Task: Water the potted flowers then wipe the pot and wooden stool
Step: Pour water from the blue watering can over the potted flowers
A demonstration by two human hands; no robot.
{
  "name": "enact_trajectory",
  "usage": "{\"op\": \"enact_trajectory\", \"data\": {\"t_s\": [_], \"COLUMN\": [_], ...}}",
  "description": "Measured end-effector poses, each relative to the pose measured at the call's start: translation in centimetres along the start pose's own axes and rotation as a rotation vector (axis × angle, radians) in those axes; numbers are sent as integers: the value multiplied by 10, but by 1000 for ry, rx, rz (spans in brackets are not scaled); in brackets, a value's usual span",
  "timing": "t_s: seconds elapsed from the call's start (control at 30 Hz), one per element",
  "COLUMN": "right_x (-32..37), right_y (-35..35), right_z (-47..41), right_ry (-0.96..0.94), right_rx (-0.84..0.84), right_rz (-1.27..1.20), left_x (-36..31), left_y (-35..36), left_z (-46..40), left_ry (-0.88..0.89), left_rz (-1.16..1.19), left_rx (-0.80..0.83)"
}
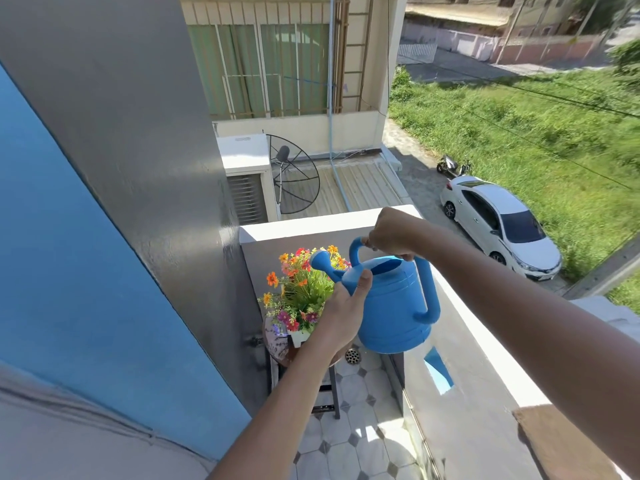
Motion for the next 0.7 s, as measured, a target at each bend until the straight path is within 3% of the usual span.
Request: {"op": "enact_trajectory", "data": {"t_s": [0.47, 0.7], "right_x": [-53, -68], "right_y": [4, 29], "right_z": [-8, -6], "right_ry": [214, 155], "right_rx": [-72, -28], "right_rz": [-394, -402], "left_x": [-5, 12], "left_y": [26, 24], "left_z": [-6, -4], "left_ry": [-19, -12], "left_rz": [-42, -45], "left_rx": [43, -22]}}
Point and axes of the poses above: each hand's wrist, its own z-axis away from the middle knuckle, its own y-axis out of the palm, x = y × z, the point moved 3 cm from there along -z, towards the middle knuckle, and after that the axes turned 15 degrees about -z, right-handed, at the moved point
